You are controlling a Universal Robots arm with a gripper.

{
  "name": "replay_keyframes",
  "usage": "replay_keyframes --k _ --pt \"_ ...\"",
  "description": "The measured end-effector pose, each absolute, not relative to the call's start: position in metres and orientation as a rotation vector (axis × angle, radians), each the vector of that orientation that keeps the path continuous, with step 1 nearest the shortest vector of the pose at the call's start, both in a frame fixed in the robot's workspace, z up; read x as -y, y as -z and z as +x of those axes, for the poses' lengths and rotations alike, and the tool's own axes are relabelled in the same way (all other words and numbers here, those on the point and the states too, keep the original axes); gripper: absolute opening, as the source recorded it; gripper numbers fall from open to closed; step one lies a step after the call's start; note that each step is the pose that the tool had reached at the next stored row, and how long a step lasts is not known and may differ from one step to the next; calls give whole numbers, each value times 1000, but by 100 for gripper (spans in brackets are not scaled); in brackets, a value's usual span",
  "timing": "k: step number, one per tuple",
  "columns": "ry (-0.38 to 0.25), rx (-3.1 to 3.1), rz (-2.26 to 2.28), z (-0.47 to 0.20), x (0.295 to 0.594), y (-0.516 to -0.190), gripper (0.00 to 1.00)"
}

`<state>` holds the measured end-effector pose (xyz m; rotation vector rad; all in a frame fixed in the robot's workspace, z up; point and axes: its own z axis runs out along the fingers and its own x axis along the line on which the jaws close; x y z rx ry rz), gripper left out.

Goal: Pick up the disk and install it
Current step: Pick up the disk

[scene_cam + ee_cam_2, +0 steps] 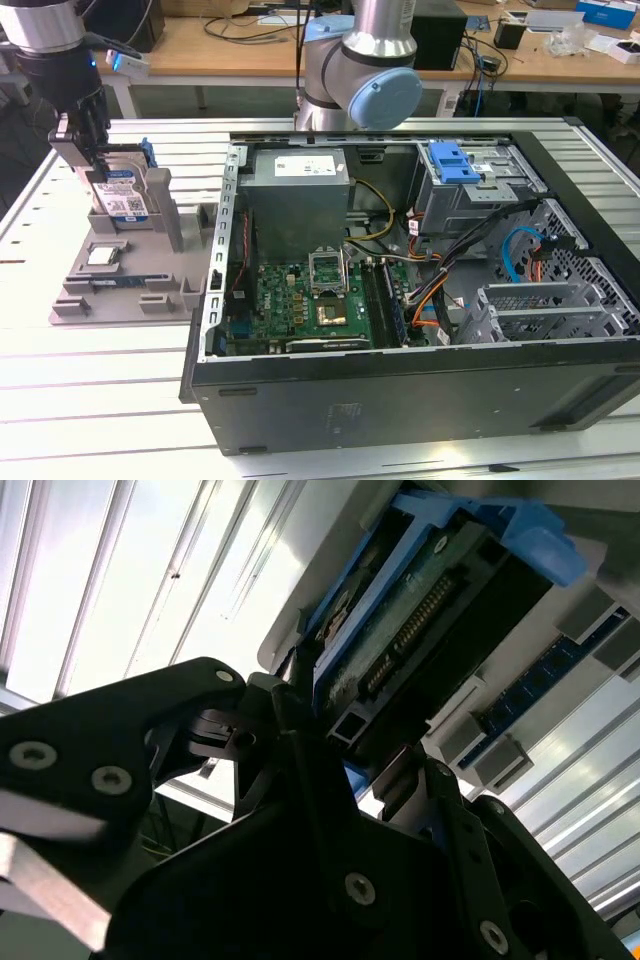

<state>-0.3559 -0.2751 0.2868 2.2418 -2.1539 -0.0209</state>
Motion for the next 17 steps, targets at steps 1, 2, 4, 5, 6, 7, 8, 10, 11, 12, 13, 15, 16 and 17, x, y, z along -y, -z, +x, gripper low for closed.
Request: replay_keyframes --k 1,2,4,5,6,7,8,10,11,12,13,15,16,17 --pt "21 2154 2242 -356 275 -287 48" --pt "21 2154 2242 -356 275 -287 48" --pt "21 2154 2242 -356 275 -287 48" --pt "21 2154 2242 -356 275 -287 48" --pt "21 2154 2242 -356 275 -287 48" --pt "21 2154 2242 -356 275 -287 46" --pt "21 2154 2242 -356 275 -287 37" --pt "21 2154 2242 -356 275 -287 37" --pt "21 2154 2242 -356 275 -286 37" --pt "21 2154 2242 -356 275 -286 37" --pt "21 2154 2242 -356 275 -286 37" --pt "21 2154 2242 -356 275 -286 37" --pt "21 2154 2242 -356 275 -286 37" --pt "21 2154 2242 -356 275 -286 37"
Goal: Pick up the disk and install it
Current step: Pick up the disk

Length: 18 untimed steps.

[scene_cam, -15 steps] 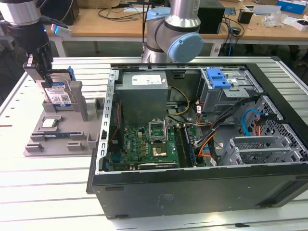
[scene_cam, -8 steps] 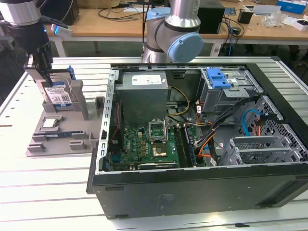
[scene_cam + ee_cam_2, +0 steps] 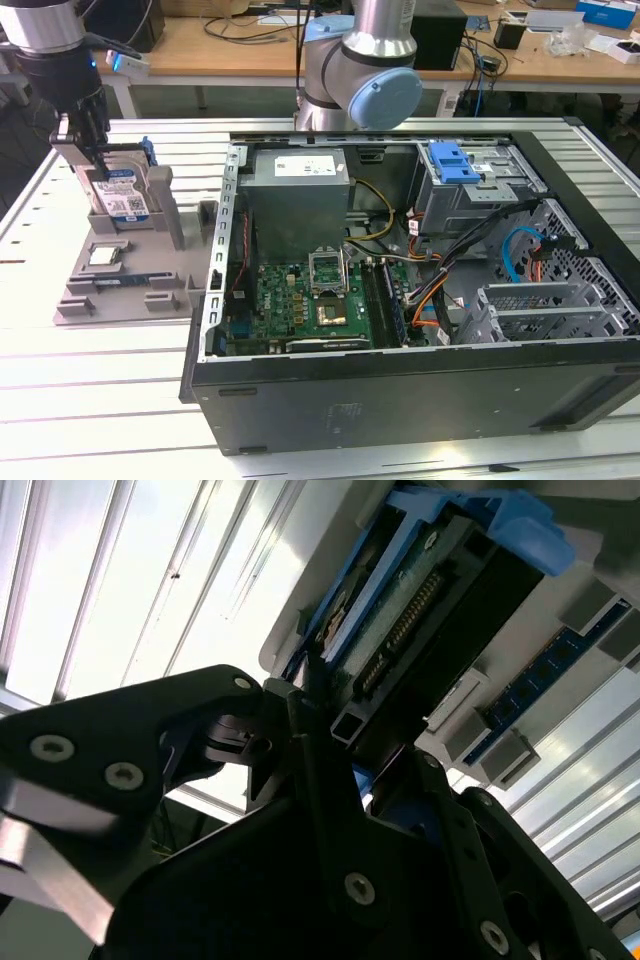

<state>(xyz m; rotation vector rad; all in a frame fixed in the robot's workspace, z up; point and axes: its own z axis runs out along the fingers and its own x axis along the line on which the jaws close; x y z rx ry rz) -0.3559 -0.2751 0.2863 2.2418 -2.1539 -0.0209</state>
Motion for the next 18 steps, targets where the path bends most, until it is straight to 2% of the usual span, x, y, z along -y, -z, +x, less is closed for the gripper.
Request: replay_keyframes --k 5,18 --pt "20 2153 2241 -356 274 -312 37" --pt "20 2153 2241 -356 272 -344 37"
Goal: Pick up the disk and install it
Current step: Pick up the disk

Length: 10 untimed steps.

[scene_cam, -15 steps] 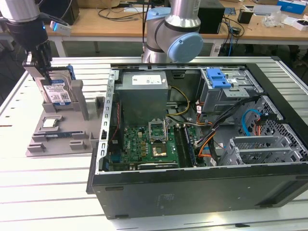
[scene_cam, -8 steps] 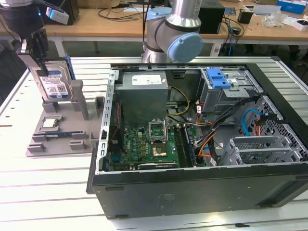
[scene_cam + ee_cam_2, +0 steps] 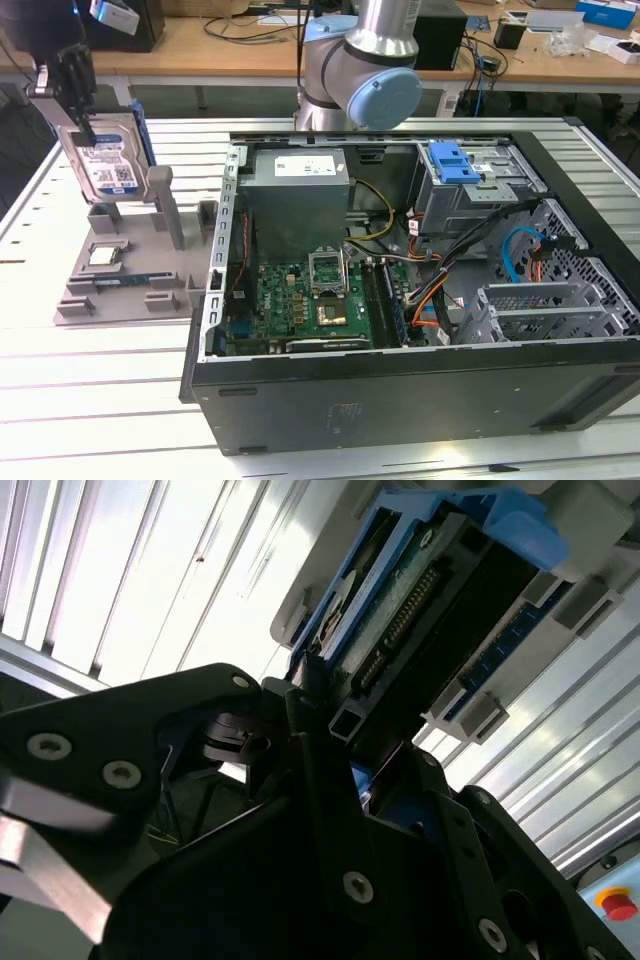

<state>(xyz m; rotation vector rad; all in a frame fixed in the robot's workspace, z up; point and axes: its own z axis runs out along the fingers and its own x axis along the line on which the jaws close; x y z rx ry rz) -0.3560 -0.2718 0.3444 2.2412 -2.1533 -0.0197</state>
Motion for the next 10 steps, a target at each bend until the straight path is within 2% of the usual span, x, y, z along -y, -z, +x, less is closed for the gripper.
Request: replay_keyframes --k 10 --pt "20 2153 2241 -356 270 -368 37"
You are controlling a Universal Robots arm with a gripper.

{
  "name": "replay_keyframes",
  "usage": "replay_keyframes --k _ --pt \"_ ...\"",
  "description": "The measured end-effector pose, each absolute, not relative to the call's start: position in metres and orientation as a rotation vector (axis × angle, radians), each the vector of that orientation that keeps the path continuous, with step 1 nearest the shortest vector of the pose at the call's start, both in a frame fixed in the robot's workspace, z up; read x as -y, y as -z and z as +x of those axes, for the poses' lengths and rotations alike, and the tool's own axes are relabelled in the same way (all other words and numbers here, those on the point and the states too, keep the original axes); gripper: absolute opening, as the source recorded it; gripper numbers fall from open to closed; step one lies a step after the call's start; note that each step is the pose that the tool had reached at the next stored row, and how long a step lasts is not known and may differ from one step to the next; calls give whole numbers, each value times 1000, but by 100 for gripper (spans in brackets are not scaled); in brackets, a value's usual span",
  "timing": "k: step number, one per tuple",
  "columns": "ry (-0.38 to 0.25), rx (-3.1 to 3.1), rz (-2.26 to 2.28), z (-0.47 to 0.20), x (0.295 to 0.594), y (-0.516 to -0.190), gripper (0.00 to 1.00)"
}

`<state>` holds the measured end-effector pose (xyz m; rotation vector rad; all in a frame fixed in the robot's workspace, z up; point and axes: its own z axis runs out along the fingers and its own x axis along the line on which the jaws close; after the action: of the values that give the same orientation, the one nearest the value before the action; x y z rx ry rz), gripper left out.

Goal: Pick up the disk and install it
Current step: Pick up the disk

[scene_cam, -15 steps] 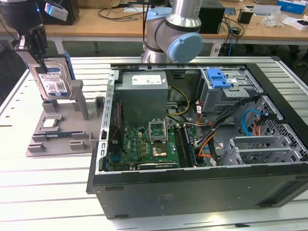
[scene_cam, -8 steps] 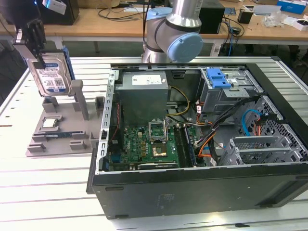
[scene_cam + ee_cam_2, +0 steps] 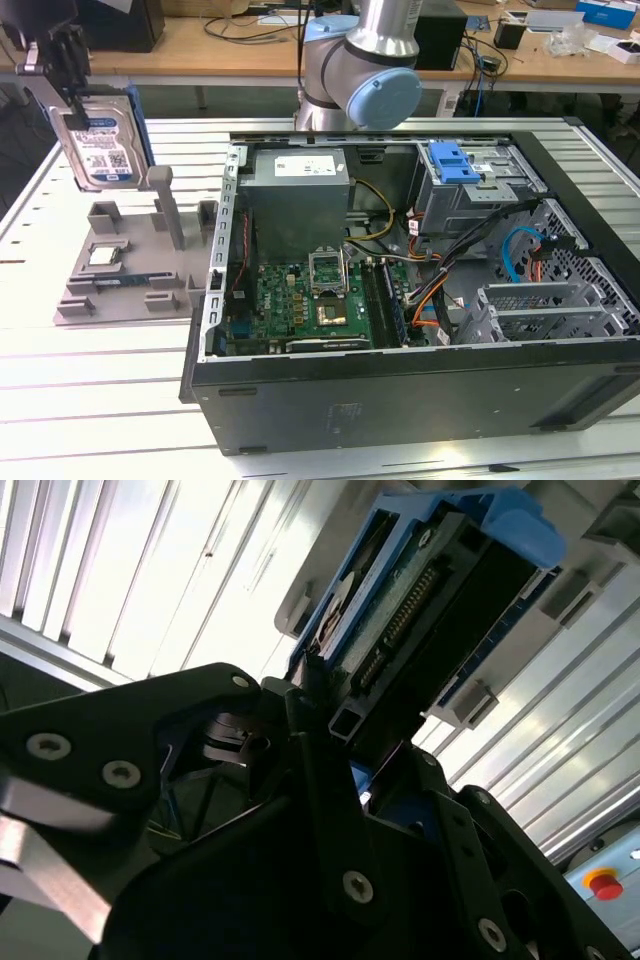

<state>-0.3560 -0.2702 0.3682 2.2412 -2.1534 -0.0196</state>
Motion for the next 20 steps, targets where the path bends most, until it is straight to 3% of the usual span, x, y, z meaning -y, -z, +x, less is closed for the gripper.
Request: replay_keyframes --k 20 --pt "20 2153 2241 -356 268 -419 37"
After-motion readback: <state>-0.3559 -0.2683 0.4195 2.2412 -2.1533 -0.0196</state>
